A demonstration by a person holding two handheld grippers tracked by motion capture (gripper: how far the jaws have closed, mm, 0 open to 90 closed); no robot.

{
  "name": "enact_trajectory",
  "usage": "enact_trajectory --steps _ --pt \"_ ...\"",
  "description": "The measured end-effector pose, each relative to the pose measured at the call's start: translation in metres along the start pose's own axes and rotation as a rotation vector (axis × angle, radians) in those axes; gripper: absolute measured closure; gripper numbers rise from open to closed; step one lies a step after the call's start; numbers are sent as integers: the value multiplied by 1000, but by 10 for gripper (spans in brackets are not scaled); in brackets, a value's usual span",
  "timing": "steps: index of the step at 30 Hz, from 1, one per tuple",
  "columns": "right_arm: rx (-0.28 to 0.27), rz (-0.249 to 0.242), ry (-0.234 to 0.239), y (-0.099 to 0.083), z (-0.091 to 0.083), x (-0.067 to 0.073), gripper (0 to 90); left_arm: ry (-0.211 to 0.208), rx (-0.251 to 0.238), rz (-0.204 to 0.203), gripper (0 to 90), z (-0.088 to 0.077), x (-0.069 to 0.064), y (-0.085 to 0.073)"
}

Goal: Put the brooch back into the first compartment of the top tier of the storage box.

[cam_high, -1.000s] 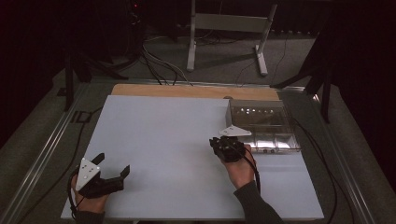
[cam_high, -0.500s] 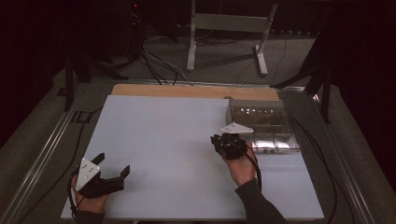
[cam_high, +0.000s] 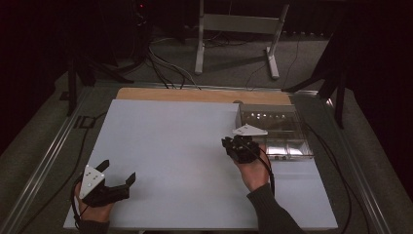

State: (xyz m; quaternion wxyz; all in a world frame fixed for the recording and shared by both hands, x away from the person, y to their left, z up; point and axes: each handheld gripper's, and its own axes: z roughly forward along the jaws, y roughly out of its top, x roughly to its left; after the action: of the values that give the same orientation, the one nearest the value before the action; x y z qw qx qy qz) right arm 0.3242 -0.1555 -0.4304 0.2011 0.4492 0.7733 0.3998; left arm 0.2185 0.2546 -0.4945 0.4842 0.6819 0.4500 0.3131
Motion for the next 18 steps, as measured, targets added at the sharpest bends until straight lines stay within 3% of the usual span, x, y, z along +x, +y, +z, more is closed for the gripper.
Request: enact_trajectory --steps 18 --pt "-11 23 -15 4 -7 -14 814 0 -1 1 9 0 0 0"
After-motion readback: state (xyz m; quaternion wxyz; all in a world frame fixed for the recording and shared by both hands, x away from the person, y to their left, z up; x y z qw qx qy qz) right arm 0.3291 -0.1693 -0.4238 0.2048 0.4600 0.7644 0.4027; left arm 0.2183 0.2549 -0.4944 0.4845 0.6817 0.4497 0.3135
